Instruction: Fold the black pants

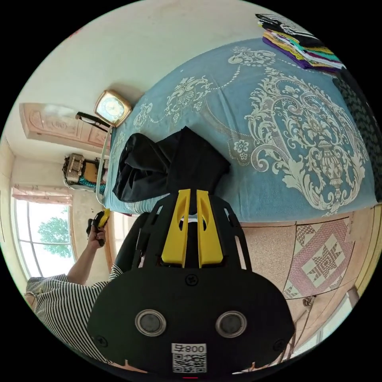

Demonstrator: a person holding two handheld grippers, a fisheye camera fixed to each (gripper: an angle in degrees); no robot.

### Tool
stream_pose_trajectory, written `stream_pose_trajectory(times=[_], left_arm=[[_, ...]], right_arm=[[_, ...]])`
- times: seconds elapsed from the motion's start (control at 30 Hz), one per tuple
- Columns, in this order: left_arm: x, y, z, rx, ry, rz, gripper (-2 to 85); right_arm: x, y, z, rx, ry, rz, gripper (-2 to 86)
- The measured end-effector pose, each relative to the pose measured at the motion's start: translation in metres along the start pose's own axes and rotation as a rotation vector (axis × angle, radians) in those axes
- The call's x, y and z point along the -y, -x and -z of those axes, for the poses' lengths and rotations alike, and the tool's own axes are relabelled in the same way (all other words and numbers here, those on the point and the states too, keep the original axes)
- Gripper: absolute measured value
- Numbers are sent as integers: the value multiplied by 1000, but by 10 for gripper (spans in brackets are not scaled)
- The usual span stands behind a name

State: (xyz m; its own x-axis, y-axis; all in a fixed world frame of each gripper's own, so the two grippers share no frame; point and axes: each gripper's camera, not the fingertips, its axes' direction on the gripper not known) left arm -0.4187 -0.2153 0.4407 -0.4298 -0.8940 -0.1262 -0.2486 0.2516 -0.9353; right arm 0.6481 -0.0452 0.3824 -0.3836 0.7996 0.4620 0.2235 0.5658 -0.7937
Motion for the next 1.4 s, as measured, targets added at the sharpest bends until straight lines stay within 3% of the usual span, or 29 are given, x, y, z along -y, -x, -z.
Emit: stream_pose_trajectory(times=[0.3, 0.47, 0.6, 0.83, 0.97, 1.07, 1.23, 1.4], left_arm=[[8, -19, -139, 142, 353, -282, 17], [12, -24, -237, 184, 514, -390, 26], [19, -21, -289, 183, 569, -430, 27], [56, -18, -350, 212, 558, -538, 31], [79, -9, -391, 284, 573, -574, 44], [82, 6, -433, 291, 649, -550, 67], [63, 28, -513, 344, 817, -556, 69], [64, 30, -551, 395, 832, -569, 25]], right_arm=[[0, 112, -74, -367, 151, 429, 85], [4, 120, -104, -499, 200, 468, 35], [4, 120, -95, -469, 206, 518, 6], [53, 78, 27, -481, -34, 371, -3], [86, -14, 106, -430, -181, 39, -1], [76, -81, 110, -247, -131, -185, 1], [31, -70, 79, -124, -99, -135, 8], [24, -45, 52, -132, -61, -101, 36]])
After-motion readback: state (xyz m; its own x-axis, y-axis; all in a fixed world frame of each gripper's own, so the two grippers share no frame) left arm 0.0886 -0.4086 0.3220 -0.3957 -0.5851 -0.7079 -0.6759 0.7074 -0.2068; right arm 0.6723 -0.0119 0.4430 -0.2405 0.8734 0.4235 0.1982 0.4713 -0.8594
